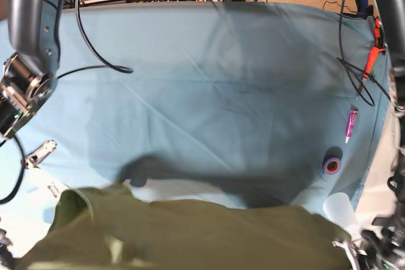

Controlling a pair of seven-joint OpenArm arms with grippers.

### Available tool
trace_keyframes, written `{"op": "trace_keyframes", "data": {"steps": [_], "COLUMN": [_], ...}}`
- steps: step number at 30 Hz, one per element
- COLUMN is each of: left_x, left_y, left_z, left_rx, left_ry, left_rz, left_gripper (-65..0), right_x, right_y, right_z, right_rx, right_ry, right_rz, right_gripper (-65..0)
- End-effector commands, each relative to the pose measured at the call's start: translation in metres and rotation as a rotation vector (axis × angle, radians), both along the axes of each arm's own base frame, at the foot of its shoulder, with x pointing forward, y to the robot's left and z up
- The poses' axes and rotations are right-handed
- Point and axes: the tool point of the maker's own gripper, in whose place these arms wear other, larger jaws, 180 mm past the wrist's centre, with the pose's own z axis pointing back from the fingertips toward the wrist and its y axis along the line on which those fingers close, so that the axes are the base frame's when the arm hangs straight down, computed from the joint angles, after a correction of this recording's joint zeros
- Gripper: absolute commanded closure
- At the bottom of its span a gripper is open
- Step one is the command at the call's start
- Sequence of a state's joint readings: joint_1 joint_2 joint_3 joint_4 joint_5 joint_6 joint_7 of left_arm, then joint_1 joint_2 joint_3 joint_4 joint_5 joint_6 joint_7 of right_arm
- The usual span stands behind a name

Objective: Layout the t-shirt on the table in an organized manner, then fold the t-shirt properly
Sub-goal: 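Lift the t-shirt with both grippers and hold it up spread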

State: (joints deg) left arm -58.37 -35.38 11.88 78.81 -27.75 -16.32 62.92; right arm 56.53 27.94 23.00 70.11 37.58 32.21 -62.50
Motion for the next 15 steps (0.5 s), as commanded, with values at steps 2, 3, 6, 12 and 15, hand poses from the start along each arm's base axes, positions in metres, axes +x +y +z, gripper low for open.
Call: {"op": "trace_keyframes", "data": {"steps": [2, 3, 6, 12, 15], "left_x": [0.001, 0.001, -0.001, -0.003, -0.002], "left_y": [0.009, 0.007, -0.001, -0.007, -0.015], "left_z": [0.032, 0.030, 0.019, 0.000, -0.005], "left_rx": [-0.021, -0.029, -0.050, -0.062, -0.052], "left_ry": [-0.057, -0.043, -0.004, 0.042, 0.032], "left_rz": [-0.002, -0.018, -0.065, -0.076, -0.123], "left_gripper": [0.0, 0.0, 0.0, 0.0, 0.0], "right_x": [-0.008, -0.008, -0.004, 0.004, 0.008], "right_y": [-0.009, -0.009, -0.002, 0.012, 0.013], "right_z": [0.037, 0.032, 0.018, -0.010, -0.015], "right_rx": [-0.018, -0.023, -0.044, -0.099, -0.159], "right_ry": [-0.092, -0.077, -0.037, 0.047, 0.068], "right_rz": [-0.023, -0.021, -0.008, 0.019, -0.006], "right_gripper": [0.0, 0.0, 0.0, 0.0, 0.0]}}
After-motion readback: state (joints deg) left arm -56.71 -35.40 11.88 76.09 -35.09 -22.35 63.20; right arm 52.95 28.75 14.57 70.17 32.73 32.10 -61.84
